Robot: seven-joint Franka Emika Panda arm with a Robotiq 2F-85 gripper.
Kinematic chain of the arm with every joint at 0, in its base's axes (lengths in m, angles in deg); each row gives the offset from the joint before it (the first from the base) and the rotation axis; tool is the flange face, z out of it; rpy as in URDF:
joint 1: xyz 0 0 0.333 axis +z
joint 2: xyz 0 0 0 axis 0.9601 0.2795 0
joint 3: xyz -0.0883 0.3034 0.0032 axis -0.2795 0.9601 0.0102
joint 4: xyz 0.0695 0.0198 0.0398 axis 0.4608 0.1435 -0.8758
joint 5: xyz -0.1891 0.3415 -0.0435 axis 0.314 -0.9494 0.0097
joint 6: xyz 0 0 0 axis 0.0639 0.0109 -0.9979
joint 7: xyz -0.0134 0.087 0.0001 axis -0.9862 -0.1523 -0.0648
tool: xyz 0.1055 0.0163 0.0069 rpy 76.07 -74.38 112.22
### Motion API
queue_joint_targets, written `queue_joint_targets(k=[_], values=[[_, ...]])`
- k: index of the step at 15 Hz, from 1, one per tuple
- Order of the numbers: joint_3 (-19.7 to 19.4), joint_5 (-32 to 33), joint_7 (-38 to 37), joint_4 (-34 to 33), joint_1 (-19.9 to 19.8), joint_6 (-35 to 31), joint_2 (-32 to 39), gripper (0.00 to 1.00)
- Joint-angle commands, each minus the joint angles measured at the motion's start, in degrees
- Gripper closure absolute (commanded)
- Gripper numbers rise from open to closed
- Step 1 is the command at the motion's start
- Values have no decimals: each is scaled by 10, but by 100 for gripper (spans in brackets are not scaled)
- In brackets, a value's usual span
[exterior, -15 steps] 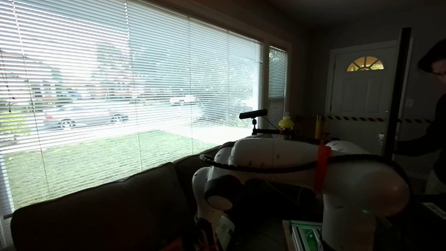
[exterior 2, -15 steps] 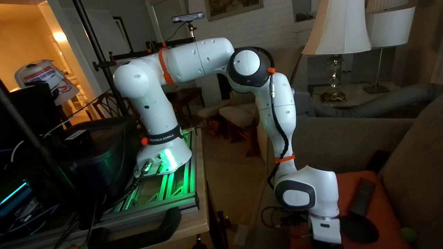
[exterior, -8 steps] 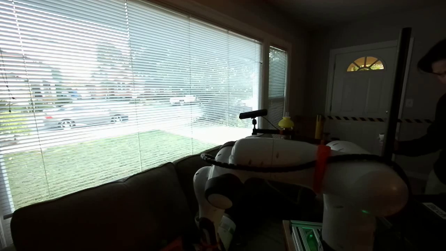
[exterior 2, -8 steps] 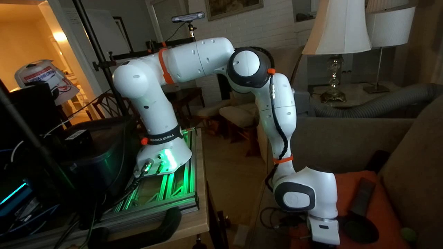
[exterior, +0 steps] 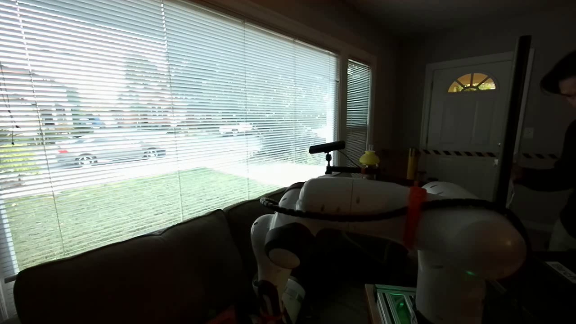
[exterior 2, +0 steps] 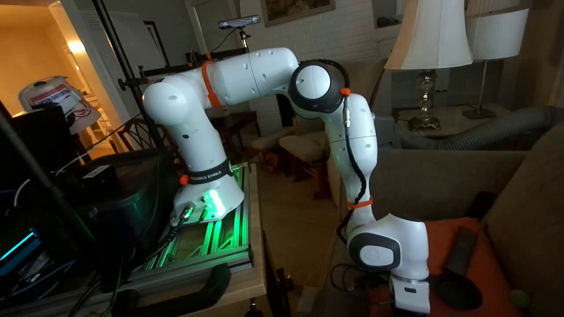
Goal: Put the snack packet on the armrest of the chair
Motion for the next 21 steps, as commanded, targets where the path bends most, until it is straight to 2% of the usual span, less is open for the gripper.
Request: queue_joint_targets(k=[1,5,11,14,16,18,19,21], values=[[14,-34,39,4,-2,32,-31,100],[-35,-40,73,71,55,24,-104,100],[-159,-25,81,138,177,49,-190,100],[-209,-12,90,142,226,62,-216,100],[-202,-8,113,139,230,49,-240,100],[-166,-4,158,123,207,39,-276,100],[-159,-2,172,115,204,39,-281,100],[-169,2,182,103,219,43,-281,100]])
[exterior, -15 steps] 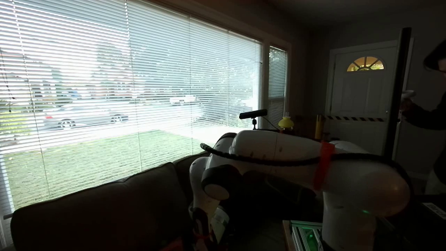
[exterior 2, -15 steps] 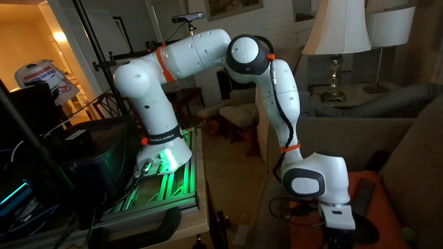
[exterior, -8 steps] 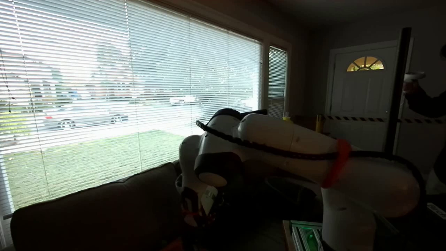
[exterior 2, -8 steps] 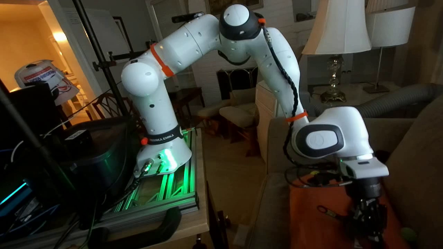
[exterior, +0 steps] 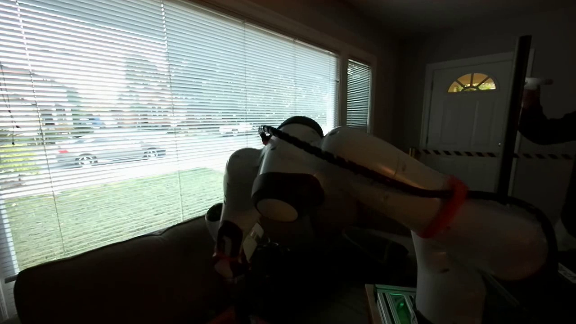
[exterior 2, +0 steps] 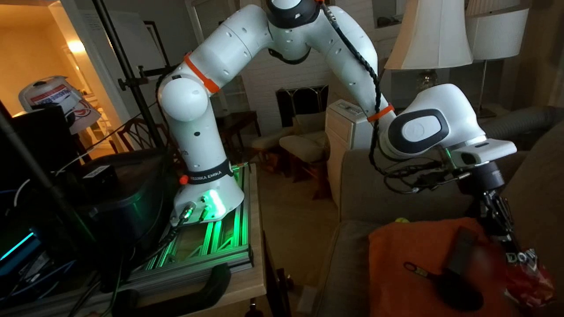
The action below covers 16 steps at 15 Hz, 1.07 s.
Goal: Put the snack packet on the armrest of the chair
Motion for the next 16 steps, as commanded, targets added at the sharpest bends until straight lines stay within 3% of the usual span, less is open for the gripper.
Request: queue_joint_targets(k=[1,8,13,16], values=[[4,18,32,-15,1,-4,-22,100],[-19,8,71,-66,8,-97,4,100],[-79,-30,87,-93,41,-151,23,100],[-139,-78,80,-86,73,-187,40,100]])
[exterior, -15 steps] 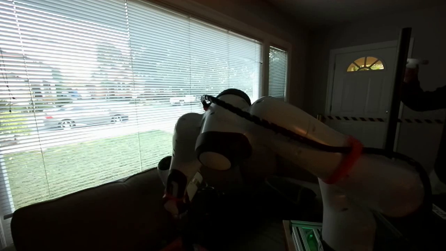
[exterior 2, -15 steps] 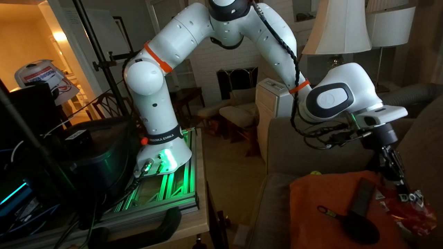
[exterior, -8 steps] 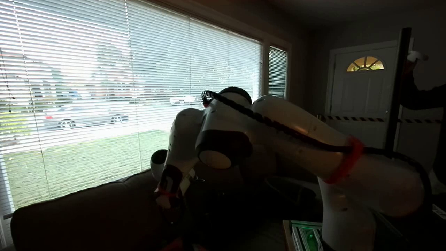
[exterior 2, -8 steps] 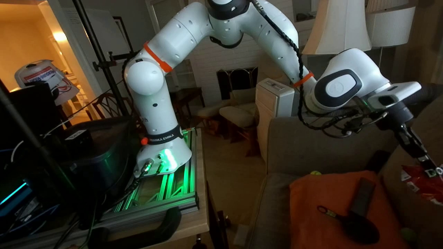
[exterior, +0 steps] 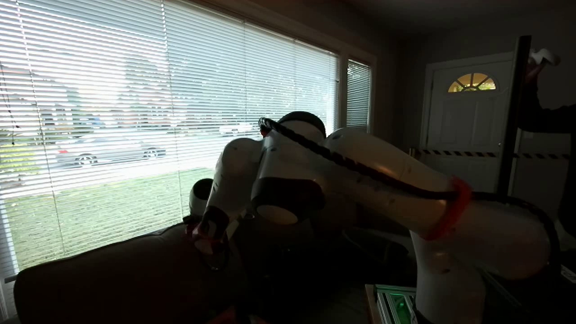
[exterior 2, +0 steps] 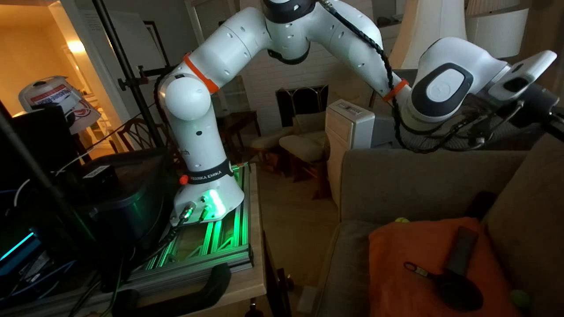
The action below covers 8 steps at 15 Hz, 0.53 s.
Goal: Put the snack packet on the armrest of the chair
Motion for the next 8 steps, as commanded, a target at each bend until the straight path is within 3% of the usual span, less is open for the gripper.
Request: queue_joint_targets(k=[1,4,6,7,8], values=[[-61,-65,3,4,32,-59,34,100],[-53,-135,13,-2,15,-129,65,100],[-23,-185,25,-16,-11,-178,83,100],[-26,-179,-27,-19,-16,-203,105,100],[-11,-195,-35,-27,-29,-216,112,100]])
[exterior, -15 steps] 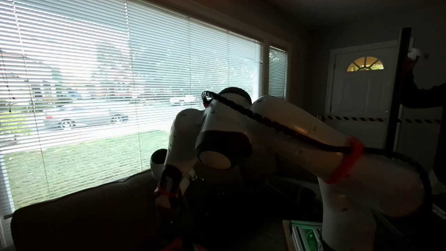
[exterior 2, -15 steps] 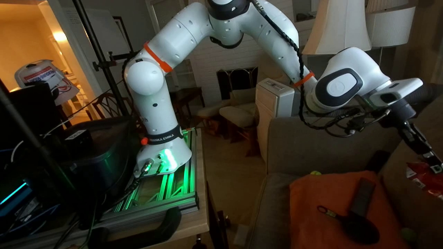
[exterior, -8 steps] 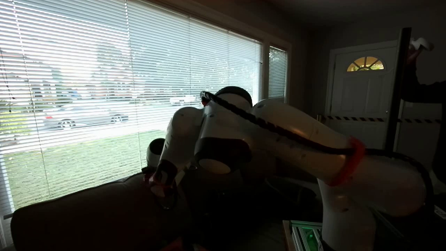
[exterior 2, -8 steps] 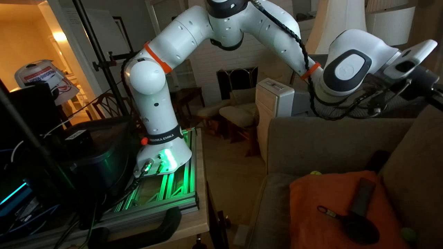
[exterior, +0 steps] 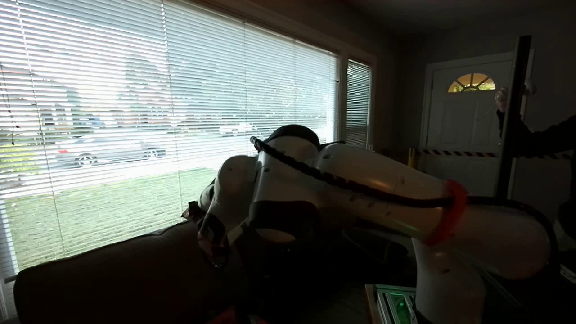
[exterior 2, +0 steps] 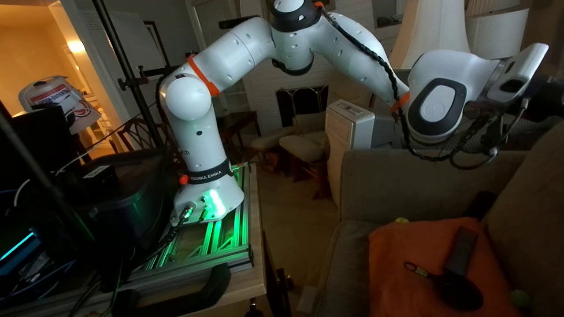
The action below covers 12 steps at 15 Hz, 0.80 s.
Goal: Put the snack packet on the armrest of the chair
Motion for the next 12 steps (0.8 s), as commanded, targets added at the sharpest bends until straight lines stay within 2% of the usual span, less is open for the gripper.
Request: queue_joint_targets(k=[1,2,3,9,12], values=[[27,-54,-58,-39,-38,-56,60,100],[33,-55,-63,-46,-45,-43,66,100],[24,-33,-41,-13,-26,-38,39,99],[32,-40,-59,-37,-41,-38,59,100],[22,-45,-64,-82,-55,-44,83,100]])
